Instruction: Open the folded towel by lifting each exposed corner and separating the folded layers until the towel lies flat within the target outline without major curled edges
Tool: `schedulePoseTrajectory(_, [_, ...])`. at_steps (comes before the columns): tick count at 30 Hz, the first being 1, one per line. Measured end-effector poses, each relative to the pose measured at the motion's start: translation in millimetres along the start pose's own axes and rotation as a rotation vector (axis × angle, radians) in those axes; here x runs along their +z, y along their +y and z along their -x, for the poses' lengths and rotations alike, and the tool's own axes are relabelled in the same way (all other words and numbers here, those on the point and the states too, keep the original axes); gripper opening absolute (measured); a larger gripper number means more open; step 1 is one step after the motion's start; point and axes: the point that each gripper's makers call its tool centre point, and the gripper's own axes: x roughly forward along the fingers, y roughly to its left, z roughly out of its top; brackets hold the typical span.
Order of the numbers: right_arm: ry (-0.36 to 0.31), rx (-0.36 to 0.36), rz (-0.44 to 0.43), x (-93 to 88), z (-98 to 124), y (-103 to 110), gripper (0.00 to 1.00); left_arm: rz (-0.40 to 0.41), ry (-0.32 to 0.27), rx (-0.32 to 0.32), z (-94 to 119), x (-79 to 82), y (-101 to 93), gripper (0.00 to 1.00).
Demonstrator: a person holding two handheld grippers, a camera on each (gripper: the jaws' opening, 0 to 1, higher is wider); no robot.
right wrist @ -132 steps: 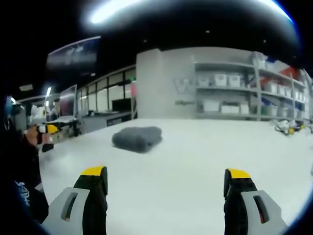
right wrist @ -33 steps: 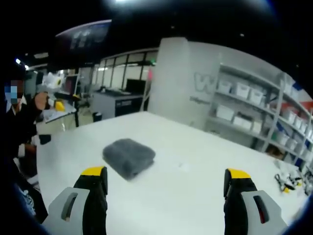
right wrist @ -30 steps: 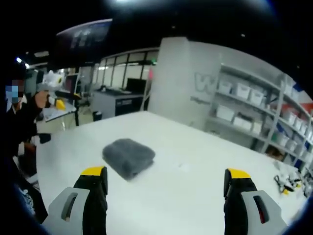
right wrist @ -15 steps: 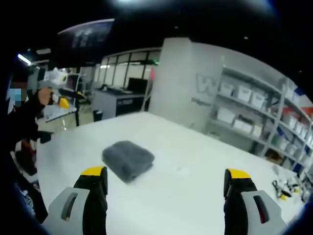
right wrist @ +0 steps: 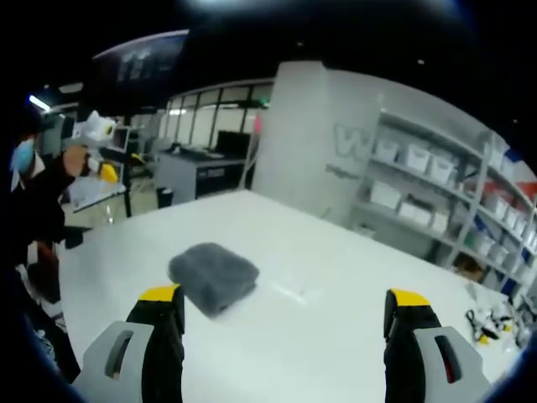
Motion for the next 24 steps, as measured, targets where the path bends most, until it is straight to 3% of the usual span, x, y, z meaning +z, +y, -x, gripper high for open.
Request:
schedulePoseTrajectory(5, [0.003,0.000,0.003,5.2,-4,-2,1.00,-0.001,0.009,0.011,-4,5.6,6.6,0.99])
schedulePoseTrajectory(13, [0.023,0.011,0.020,11.9,-11,-1,1.00,0.000,0.040,0.007,-7,-2.7,0.4,0.99])
schedulePoseTrajectory(24, [0.047,0.031,0.035,24.4,-22,-4,1.00,0.003,0.054,-0.015,-16,13.1,11.2,1.00])
